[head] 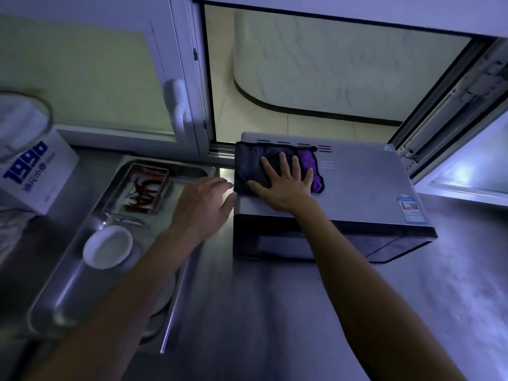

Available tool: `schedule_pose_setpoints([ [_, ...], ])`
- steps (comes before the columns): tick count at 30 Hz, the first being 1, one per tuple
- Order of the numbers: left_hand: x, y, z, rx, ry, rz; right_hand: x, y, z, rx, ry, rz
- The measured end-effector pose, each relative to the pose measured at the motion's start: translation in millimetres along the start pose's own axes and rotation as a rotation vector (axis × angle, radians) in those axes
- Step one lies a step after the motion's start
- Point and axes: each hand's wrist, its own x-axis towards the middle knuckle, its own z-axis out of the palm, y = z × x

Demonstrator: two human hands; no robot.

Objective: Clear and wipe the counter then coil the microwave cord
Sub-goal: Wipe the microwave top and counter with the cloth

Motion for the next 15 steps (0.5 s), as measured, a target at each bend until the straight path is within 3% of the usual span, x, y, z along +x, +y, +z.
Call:
schedule_pose_setpoints([
  [7,-11.6,29.2,-0.8,-0.078,-0.014,0.038,-56.4,15.3,13.5,-0.026,0.042,0.002],
  [15,-22.2,88.8,17.1,-0.048,-0.031,0.117,-116.8,79.7,19.7,0.036,0.127,0.096],
])
